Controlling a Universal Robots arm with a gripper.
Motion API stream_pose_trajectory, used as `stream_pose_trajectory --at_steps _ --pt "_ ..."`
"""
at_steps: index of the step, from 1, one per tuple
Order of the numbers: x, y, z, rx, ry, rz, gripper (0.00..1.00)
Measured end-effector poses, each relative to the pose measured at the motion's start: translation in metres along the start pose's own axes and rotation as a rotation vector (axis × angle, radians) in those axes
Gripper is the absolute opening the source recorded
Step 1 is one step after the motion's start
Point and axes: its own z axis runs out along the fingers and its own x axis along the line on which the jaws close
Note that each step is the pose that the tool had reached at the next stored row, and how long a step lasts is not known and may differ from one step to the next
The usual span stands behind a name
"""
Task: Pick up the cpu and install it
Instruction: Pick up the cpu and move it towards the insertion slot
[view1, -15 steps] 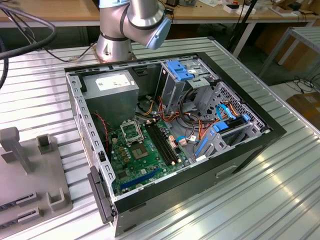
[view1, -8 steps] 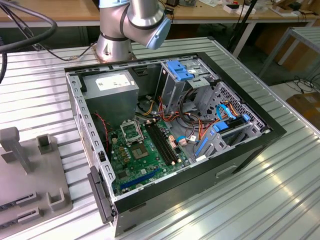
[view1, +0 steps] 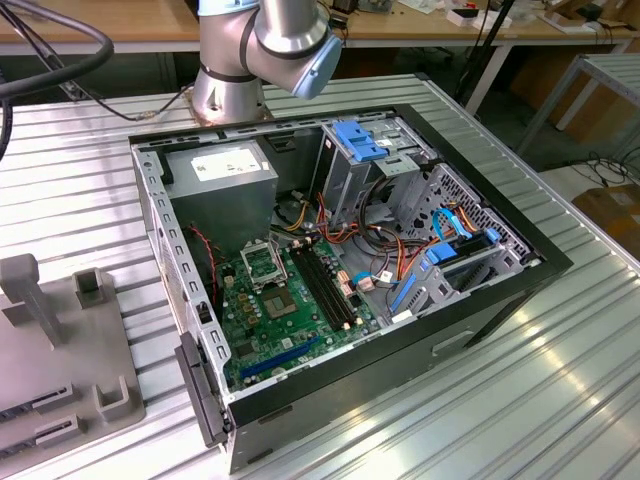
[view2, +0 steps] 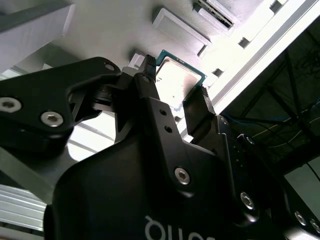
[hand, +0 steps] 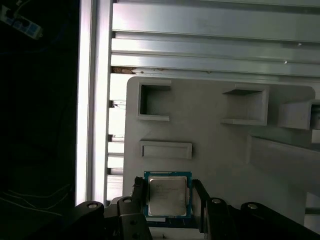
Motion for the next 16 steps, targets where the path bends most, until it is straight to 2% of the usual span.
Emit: stream_pose_trajectory --at_steps 16 --pt "-0.0003 -0.0001 -0.0119 0.0 0.0016 0.0 0.47"
